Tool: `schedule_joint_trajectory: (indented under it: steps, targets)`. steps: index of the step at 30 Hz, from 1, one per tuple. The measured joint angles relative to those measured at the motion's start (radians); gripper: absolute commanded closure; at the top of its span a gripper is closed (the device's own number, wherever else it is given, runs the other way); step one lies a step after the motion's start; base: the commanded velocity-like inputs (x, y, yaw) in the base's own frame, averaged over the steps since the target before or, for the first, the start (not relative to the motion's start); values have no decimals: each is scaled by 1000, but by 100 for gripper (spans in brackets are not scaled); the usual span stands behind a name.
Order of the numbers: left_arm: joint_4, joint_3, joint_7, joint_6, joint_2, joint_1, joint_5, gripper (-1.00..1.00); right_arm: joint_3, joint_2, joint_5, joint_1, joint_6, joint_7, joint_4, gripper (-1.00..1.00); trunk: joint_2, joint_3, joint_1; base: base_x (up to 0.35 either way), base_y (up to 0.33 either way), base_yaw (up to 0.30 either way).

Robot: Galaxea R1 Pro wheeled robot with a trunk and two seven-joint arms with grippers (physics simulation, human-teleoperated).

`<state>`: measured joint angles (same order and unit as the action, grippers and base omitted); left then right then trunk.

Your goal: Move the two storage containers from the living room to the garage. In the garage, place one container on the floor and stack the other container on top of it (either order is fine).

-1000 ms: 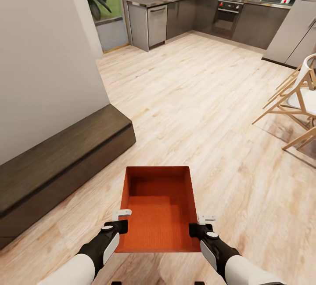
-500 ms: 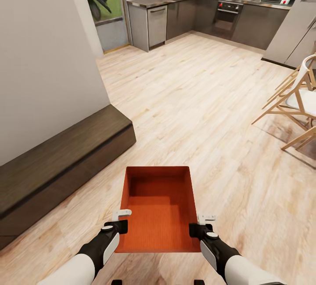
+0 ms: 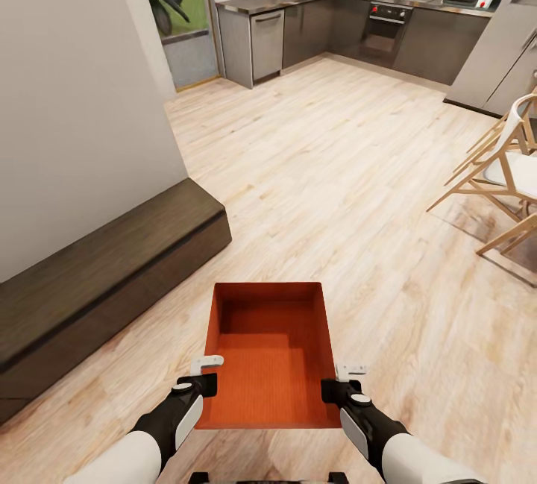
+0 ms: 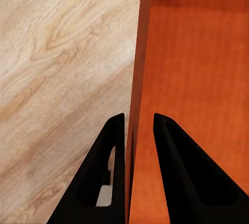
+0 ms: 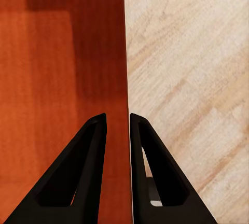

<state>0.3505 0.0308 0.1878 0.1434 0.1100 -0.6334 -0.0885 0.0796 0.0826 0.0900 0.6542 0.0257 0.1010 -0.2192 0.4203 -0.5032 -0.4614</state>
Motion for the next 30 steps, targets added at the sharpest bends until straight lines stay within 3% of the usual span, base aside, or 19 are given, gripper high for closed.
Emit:
schedule_joint_trajectory:
  steps: [4,30]
  targets:
    - [0,0,0,0,0,0,0,100,0,0,0,0,0,0,0,100,-22,10,12,0,0,0]
    - [3,0,0,0,0,0,0,100,-3,0,-3,0,0,-1,-2,100,-22,12,12,0,0,0]
